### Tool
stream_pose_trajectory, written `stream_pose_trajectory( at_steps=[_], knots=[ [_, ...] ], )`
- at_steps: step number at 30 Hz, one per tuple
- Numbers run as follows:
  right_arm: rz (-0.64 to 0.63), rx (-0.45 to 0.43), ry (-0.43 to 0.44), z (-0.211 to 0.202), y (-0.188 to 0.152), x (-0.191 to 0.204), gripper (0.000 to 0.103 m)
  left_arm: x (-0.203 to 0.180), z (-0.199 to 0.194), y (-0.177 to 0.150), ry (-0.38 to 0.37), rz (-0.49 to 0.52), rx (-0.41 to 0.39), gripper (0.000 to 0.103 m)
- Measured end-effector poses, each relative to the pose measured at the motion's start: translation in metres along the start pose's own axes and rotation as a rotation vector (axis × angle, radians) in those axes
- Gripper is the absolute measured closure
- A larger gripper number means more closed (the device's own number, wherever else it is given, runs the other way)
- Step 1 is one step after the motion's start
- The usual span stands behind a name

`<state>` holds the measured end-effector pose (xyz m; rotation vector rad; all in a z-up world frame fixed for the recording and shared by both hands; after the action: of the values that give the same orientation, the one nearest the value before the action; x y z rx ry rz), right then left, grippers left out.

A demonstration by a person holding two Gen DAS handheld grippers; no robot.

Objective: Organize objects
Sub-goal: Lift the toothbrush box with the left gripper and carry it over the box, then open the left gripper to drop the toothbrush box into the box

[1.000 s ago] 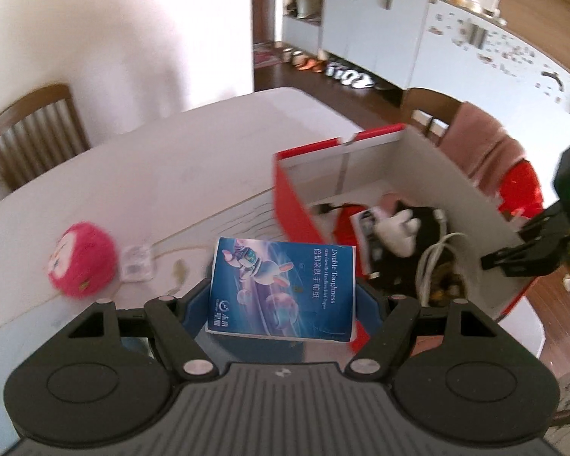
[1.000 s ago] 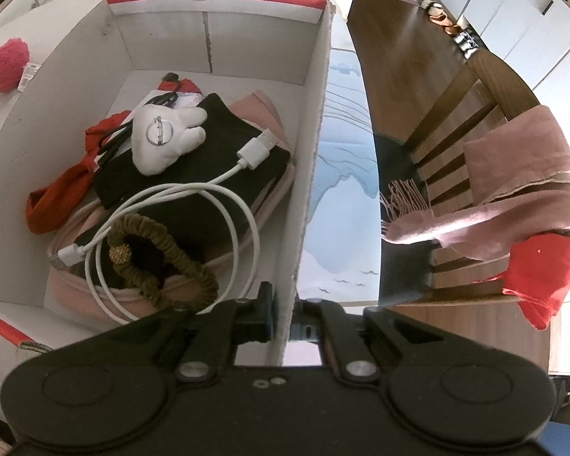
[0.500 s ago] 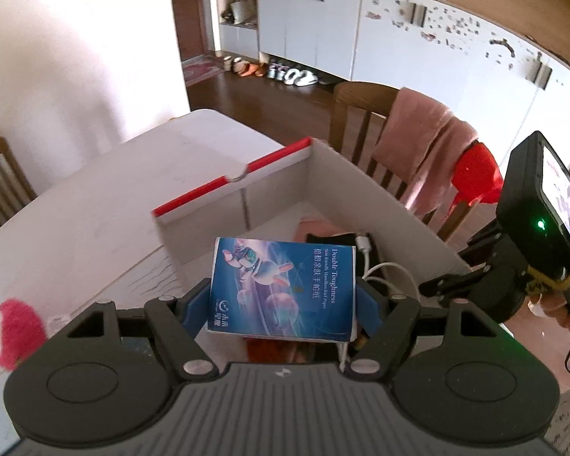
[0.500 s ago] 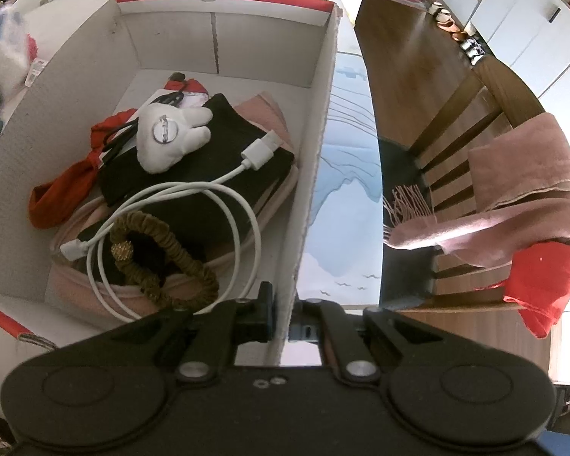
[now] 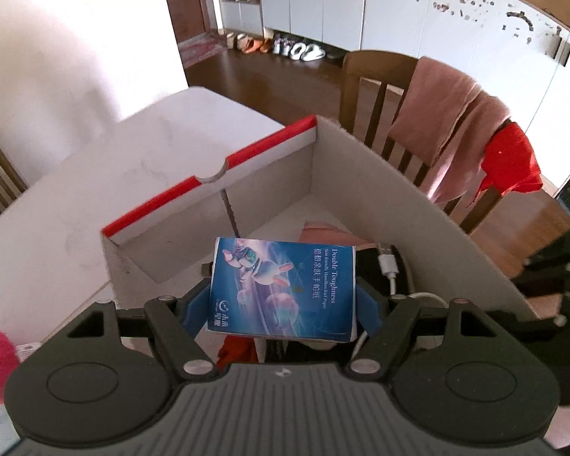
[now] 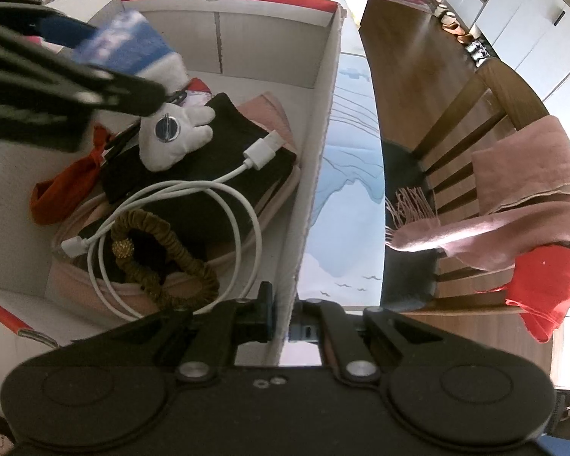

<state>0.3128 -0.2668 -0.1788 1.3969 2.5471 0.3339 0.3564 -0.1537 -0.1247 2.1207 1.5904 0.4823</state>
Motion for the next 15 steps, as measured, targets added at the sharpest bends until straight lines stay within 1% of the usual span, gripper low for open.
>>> stream_pose_trajectory(
  at_steps=[3, 8, 15],
  knots=[
    [0.003, 0.001, 0.006, 0.001, 0.0, -0.001, 0.099, 0.001, 0.015, 0.0, 0.016, 0.0, 0.028, 0.027],
    [0.006, 0.001, 0.007, 0.003, 0.001, -0.003, 0.099, -0.001, 0.03, -0.003, 0.004, 0.005, 0.06, 0.027],
    [0.011, 0.001, 0.01, 0.004, 0.002, -0.004, 0.099, -0.004, 0.035, -0.005, -0.014, 0.003, 0.064, 0.026]
  ],
)
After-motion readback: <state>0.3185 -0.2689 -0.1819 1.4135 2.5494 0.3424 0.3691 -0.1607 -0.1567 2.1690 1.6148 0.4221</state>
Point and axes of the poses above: each gripper's, at about its wrist camera, not at the fingertips, and z roughly the way its jaws point, x to its left, y to its top, the point moved 7 cm from there along z, roughly the way its jaws point, and after that the axes turned 3 degrees about -z, right-handed, at the moved point
